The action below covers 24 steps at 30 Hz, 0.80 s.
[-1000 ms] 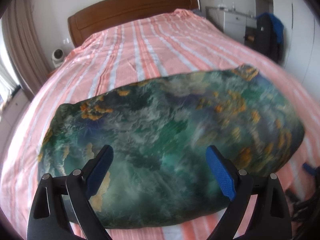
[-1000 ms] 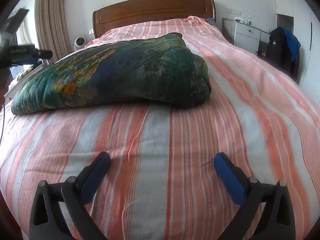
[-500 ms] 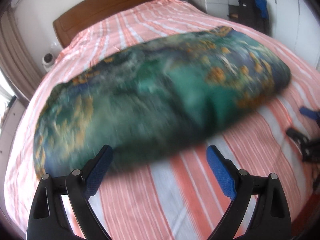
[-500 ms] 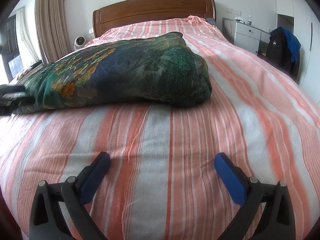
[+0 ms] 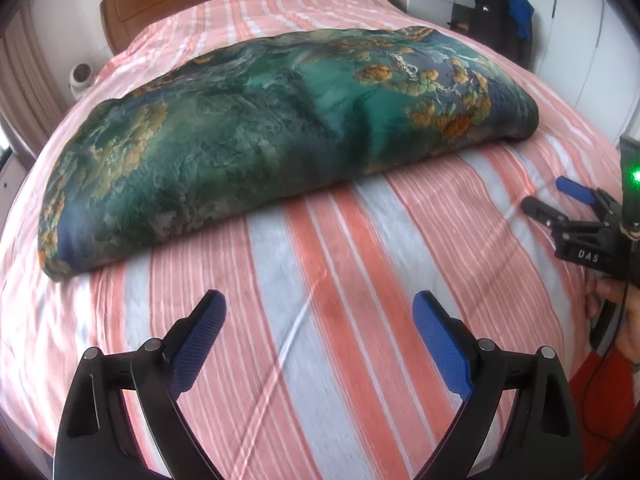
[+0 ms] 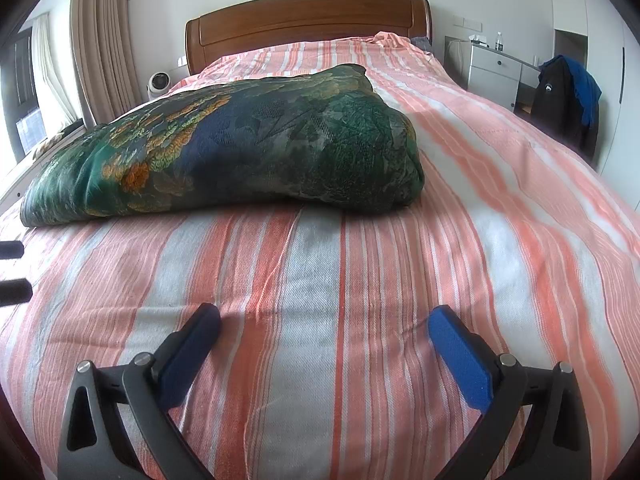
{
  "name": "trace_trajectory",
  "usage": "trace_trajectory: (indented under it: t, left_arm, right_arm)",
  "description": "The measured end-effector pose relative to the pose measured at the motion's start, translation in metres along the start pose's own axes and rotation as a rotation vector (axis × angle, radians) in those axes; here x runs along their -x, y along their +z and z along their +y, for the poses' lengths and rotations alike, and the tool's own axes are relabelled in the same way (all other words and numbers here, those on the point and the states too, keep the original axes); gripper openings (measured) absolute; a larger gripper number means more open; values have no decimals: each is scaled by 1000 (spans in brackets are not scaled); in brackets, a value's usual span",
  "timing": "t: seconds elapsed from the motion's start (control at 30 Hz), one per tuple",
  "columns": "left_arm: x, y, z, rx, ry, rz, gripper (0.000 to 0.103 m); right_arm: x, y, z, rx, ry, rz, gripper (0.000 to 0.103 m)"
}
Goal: Fold large clothes
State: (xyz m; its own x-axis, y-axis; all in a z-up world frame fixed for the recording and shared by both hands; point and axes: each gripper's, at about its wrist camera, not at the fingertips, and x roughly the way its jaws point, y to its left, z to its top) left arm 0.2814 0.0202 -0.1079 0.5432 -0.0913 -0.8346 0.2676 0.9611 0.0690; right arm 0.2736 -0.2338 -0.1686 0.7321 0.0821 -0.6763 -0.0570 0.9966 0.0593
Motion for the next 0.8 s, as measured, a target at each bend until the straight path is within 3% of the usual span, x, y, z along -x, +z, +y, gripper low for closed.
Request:
trace_trajectory:
  t: [0.8]
  left_arm:
    - [-1,-9,9,48,8,6,95]
  right_arm:
    - [0,-1,0,2,0,-1,103]
